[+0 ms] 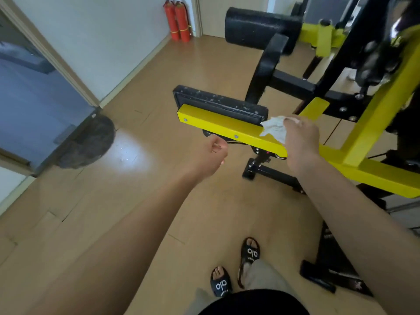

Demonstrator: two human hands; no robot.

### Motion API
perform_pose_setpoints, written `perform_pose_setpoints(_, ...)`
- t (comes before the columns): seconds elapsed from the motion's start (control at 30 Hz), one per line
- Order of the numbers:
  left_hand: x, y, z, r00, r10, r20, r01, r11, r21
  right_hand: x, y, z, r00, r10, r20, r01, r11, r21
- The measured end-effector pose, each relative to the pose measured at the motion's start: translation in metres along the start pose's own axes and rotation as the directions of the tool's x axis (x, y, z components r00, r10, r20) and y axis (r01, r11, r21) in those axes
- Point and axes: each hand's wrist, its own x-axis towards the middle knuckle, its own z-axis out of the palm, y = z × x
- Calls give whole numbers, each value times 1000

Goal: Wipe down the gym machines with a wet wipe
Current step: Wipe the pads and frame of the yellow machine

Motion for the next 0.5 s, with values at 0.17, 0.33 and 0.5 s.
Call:
perform_pose_setpoints(0.17,89,17,-6,995,90,-48,-84,989,120,73,-6,43,908,-414,-67,378,878,-294)
perform_pose_setpoints(0.33,159,36,-12,955,295,-29,-264,892,368,101,41,78,733,-378,565,678,345,-649)
perform_pose_setpoints(0.5,210,72,-12,841,468,271,-529,606,594,100,33,80,768,-302,565,612,605,-509)
